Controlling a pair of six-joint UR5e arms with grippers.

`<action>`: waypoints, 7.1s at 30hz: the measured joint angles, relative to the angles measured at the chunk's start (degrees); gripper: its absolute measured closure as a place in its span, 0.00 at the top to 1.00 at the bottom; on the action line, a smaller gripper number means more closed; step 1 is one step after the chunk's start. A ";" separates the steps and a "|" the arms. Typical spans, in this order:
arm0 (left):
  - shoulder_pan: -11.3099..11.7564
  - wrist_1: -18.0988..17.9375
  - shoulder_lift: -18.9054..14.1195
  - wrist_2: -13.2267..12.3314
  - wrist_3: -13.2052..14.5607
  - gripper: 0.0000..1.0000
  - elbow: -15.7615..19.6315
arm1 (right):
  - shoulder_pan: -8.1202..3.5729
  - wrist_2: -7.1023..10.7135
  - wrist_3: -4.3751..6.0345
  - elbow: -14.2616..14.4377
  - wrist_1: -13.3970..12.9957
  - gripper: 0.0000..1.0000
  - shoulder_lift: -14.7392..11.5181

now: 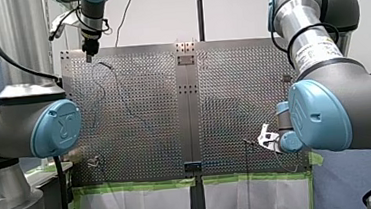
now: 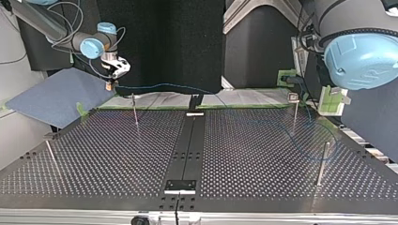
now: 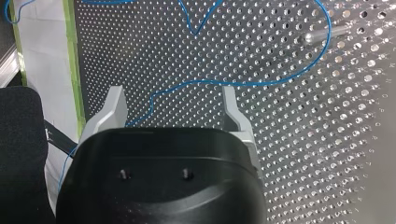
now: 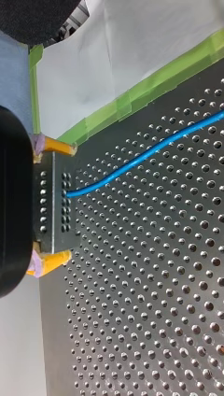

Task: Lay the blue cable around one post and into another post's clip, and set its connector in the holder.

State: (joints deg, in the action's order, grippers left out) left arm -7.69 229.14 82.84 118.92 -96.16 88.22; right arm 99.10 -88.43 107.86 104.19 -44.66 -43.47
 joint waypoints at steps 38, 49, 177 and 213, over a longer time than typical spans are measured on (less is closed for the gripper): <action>-4.72 -8.77 -5.88 -8.85 -2.03 1.00 1.87 | 0.10 -0.01 0.00 -0.08 -0.37 0.00 0.05; -9.92 -14.14 -3.30 -14.17 -7.39 1.00 7.13 | -0.03 -0.38 -0.15 -0.68 1.02 0.00 0.00; -38.43 -77.24 59.76 -14.94 -20.38 1.00 -10.55 | -1.52 3.48 -13.01 -0.85 3.99 0.00 -4.92; -35.95 -95.03 77.54 -10.54 -21.40 1.00 -14.06 | -1.16 3.55 -13.35 -0.85 4.06 0.00 -4.93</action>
State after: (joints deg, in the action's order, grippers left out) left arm -43.65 134.11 160.38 108.38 -117.55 74.16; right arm 97.93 -84.88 94.52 103.33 -40.60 -48.40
